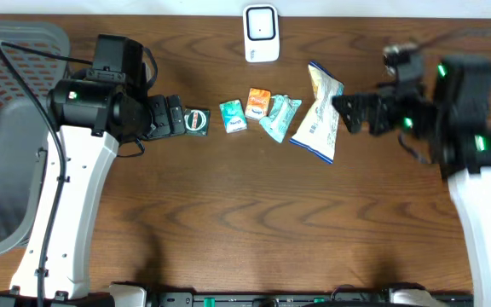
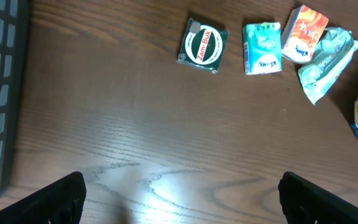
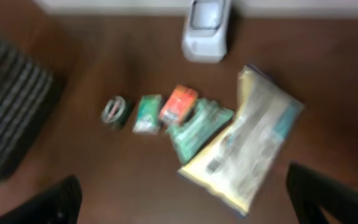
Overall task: Scan the item barcode
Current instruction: 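Reach the right gripper to the snack bag and grasp its edge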
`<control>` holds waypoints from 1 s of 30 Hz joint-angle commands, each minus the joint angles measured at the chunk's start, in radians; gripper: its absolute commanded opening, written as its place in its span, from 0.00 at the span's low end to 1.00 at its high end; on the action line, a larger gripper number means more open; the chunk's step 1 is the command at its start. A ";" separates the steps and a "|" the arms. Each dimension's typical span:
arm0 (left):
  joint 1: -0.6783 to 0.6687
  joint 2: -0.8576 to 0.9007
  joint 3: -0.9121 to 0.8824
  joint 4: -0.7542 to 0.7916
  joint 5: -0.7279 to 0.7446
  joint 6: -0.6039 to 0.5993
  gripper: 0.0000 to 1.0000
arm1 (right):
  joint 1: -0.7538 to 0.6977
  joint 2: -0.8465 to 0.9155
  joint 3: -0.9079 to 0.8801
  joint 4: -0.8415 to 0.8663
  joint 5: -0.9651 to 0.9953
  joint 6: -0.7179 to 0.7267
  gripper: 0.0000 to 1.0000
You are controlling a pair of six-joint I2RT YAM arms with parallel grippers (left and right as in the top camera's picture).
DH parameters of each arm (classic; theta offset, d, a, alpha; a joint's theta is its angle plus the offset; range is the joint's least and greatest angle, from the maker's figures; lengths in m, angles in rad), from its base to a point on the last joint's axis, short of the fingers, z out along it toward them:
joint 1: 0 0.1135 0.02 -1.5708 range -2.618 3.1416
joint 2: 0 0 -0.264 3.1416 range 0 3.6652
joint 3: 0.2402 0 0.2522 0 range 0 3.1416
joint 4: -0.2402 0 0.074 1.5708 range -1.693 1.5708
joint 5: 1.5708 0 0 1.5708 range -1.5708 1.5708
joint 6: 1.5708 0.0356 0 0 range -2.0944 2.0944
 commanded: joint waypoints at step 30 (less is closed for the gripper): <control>0.002 0.000 0.003 0.000 -0.006 0.003 0.98 | 0.093 0.725 0.070 0.227 0.114 0.239 0.13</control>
